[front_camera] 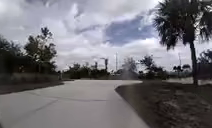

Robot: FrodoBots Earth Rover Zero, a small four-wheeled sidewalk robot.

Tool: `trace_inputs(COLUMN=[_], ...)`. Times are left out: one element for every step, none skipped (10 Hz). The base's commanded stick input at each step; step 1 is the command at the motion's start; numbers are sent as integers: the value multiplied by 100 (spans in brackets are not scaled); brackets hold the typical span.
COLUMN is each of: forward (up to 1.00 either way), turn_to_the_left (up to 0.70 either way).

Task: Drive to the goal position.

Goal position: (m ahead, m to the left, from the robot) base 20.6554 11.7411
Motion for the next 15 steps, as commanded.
trace_inputs(forward=[59,59,59,59,59,59,59,59,59,59,59,59,59,59,59], turn_to_the_left=[15,14,9,1,1,1,1,1,1,1,1,1,1,1,1])
